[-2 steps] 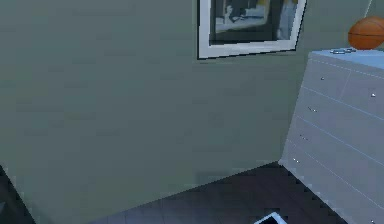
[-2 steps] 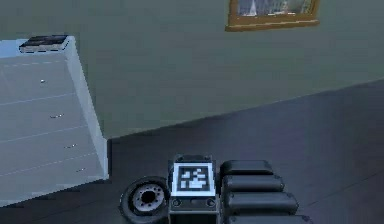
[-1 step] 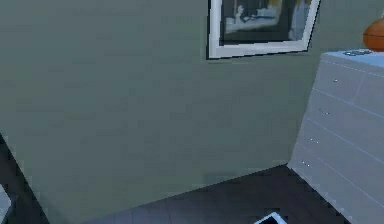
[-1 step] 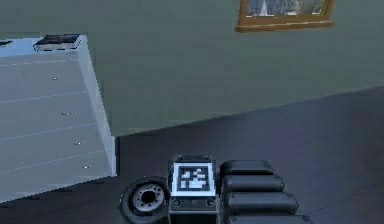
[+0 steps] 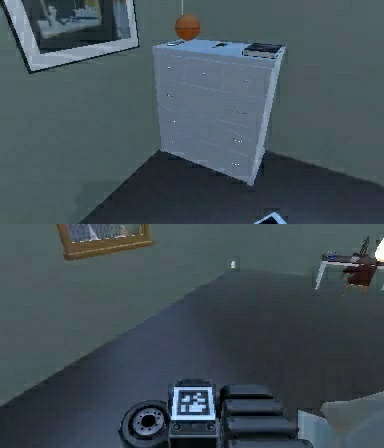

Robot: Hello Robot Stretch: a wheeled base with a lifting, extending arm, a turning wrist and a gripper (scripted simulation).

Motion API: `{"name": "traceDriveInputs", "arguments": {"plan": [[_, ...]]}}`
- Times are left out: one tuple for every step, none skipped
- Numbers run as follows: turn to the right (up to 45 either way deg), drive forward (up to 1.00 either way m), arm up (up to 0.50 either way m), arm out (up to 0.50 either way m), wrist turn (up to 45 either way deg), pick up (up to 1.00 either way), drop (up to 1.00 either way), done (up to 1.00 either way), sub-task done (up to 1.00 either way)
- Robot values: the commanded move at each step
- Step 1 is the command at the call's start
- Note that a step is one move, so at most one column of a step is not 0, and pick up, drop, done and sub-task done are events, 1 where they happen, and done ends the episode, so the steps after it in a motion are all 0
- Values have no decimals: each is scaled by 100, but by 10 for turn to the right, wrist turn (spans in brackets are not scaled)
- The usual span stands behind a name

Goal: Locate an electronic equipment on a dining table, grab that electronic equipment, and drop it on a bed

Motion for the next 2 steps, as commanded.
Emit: {"name": "traceDriveInputs", "arguments": {"plan": [[-300,0,0,0,0,0,0,0,0],[-450,0,0,0,0,0,0,0,0]]}}
